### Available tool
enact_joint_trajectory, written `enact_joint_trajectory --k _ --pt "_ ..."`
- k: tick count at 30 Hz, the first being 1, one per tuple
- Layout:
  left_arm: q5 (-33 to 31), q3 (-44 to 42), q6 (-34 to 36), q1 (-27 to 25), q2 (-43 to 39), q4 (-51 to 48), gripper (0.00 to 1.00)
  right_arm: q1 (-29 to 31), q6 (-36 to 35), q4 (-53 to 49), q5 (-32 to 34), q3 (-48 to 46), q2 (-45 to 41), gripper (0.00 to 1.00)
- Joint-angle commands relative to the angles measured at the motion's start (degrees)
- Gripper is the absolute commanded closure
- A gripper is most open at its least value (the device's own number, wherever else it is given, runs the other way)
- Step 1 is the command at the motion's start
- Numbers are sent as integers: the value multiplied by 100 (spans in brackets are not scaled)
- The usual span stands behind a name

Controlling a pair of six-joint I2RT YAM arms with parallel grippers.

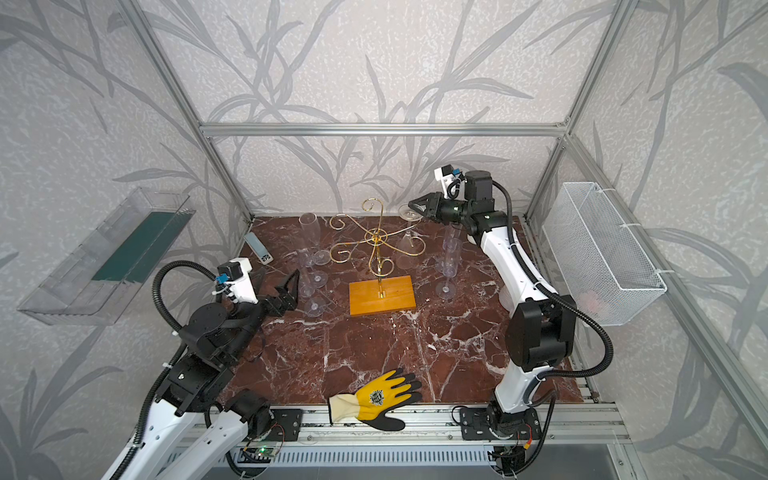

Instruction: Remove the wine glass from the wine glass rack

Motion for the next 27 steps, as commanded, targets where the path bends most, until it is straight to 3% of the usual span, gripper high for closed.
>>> enact_joint_trajectory --k 1,11,27 --pt "-28 -49 -129 2 -96 -37 1 -7 125 206 -146 -71 -30 80" --pt "-116 -49 -138 7 -220 -206 1 -7 451 533 -267 -189 2 99" --pt "-332 -155 -155 10 -593 -478 1 -76 2099 2081 -560 -420 -109 100"
